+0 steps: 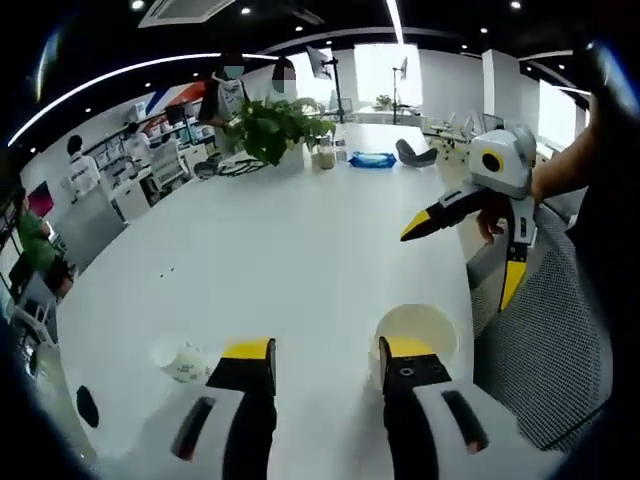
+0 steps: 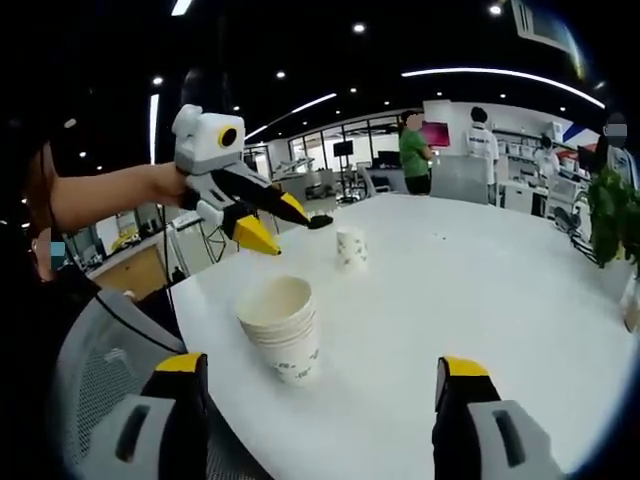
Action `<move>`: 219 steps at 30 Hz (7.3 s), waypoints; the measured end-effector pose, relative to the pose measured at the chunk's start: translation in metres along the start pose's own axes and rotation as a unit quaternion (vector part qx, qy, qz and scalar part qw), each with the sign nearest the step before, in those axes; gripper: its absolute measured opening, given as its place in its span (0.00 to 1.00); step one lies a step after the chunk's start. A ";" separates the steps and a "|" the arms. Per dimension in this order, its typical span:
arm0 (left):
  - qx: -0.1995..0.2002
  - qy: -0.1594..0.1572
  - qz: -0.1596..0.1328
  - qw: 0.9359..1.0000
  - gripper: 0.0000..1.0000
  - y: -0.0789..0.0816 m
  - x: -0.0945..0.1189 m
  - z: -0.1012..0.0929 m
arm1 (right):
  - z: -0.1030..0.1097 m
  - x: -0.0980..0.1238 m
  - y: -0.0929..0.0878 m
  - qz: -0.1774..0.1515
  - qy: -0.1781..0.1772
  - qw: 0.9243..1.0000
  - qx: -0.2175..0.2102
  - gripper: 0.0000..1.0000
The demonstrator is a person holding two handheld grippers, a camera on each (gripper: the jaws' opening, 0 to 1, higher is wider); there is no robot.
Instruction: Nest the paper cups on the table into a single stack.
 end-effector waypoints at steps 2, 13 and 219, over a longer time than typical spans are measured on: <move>0.011 0.013 -0.006 1.000 0.45 -0.001 -0.001 0.009 | 0.000 0.000 0.000 0.001 0.000 1.000 0.000 0.95; 0.075 0.110 -0.042 0.990 0.59 -0.017 -0.006 0.074 | 0.000 0.000 -0.001 0.004 -0.001 1.000 -0.006 0.95; 0.042 -0.077 -0.061 0.994 0.42 -0.007 0.019 -0.058 | 0.001 0.016 0.096 -0.204 0.139 0.956 -0.160 0.00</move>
Point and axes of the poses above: the point that each gripper's makers call its tool centre point, and the gripper's own axes: x roughly backward along the fingers, z roughly to its left, y roughly out of its top, the point moved 9 cm from there along x, roughly backward along the fingers, and after that the axes turned 13 degrees about x, right-handed, at the moved point
